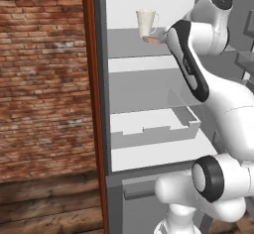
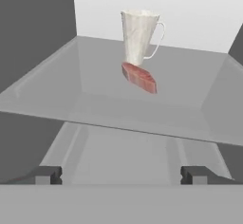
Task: Take the steak from the fridge and place it on the digital scale on the counter by the fridge. Wait a few seconds for a reading, then move it to the plate on the dining counter.
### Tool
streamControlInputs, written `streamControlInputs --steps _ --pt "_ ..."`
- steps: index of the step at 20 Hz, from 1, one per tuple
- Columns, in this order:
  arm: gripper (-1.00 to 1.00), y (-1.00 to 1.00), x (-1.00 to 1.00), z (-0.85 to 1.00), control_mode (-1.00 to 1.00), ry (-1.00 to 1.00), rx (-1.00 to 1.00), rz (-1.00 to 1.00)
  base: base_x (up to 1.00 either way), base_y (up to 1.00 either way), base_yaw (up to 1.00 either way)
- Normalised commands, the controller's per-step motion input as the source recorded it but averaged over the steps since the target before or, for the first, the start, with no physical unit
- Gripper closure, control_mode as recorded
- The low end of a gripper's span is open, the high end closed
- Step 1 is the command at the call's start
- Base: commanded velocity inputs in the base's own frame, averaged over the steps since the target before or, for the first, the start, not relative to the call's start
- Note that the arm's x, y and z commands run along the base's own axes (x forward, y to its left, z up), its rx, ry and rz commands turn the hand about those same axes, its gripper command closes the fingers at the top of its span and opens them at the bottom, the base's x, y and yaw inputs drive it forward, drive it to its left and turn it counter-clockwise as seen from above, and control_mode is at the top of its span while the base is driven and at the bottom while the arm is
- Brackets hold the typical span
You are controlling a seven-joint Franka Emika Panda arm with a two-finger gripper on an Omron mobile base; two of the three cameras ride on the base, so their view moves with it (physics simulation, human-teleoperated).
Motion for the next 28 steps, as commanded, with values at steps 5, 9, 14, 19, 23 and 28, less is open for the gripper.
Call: streamControlInputs --steps 5,9,14,19,23,28 --pt "-1.00 -0.07 0.76 -0.34 -1.00 0.00 0.00 0.02 0.00 0.00 0.00" --pt "-1.00 -0.12 0.69 -0.29 -1.00 0.00 0.00 0.00 0.00 0.00 0.00" --pt "-1.00 -0.16 0.62 -0.19 -1.00 0.00 0.00 0.00 0.00 0.00 0.00" --pt "-1.00 -0.13 0.55 -0.09 -1.00 0.00 0.00 0.00 0.00 0.00 0.00" --pt "-1.00 -0.08 0.45 0.00 -1.00 0.00 0.00 0.02 0.00 0.00 0.00" --pt "-1.00 -0.08 0.50 -0.01 -1.00 0.00 0.00 0.03 0.00 0.00 0.00"
